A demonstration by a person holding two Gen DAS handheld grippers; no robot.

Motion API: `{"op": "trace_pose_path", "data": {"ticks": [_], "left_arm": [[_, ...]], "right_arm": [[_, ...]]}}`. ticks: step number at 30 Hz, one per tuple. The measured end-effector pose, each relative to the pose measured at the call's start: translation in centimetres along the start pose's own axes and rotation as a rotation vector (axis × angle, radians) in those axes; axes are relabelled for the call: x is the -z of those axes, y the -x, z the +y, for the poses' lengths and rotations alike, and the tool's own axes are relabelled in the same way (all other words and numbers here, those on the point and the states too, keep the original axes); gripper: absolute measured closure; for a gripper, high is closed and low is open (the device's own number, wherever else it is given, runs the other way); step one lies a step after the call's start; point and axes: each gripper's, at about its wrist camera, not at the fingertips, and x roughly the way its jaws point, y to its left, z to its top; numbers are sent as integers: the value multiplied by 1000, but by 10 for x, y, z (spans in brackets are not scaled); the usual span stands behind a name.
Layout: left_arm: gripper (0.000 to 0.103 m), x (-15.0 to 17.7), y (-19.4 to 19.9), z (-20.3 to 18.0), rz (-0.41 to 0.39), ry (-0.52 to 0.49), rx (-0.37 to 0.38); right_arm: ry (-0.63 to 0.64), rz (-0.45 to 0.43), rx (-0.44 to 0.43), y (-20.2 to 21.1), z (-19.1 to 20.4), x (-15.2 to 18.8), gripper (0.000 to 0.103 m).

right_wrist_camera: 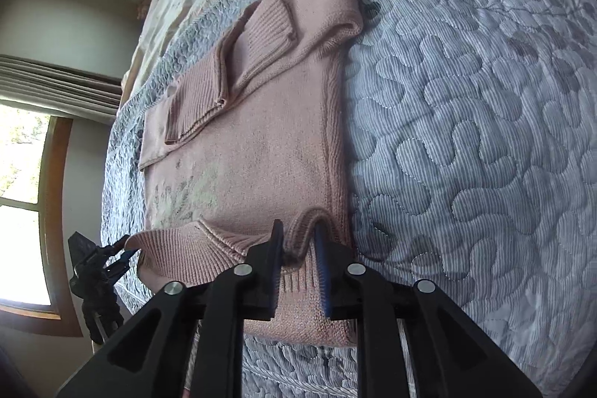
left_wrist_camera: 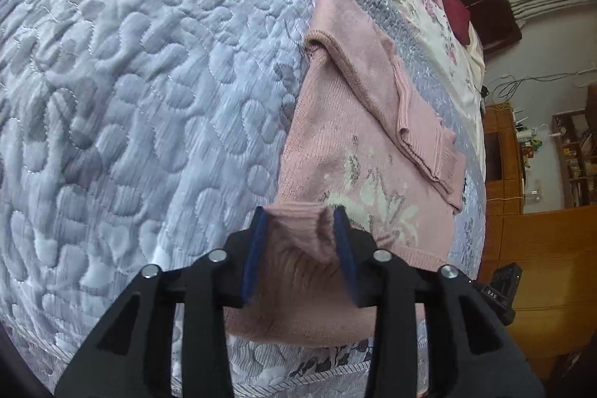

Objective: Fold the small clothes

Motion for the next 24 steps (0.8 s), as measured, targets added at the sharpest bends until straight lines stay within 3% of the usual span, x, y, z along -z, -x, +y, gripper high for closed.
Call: {"op": "trace_pose_path", "data": {"ticks": [1,3,9,16,22,24], "left_arm": [[57,-1,7,2,-19,-3,-4],[57,-2,18,3,-41,-21,-12],[50,-1,21,-22,-56,-205,-81],[44,4,-15,-52,-6,-390,-152],[44,4,-43,-50,40,-445,-253],[46,7,-48,-48,40,-464,-268]], "right_arm": [[21,-17,37,6,1,1,64],[62,-55,101,17,4,2,57],[237,-68,157,26,34,1,57],[361,3,170,-3,54,-2,45],[405,69,246,-35,51,0,45],[435,69,283,-41,52,5,53]]}}
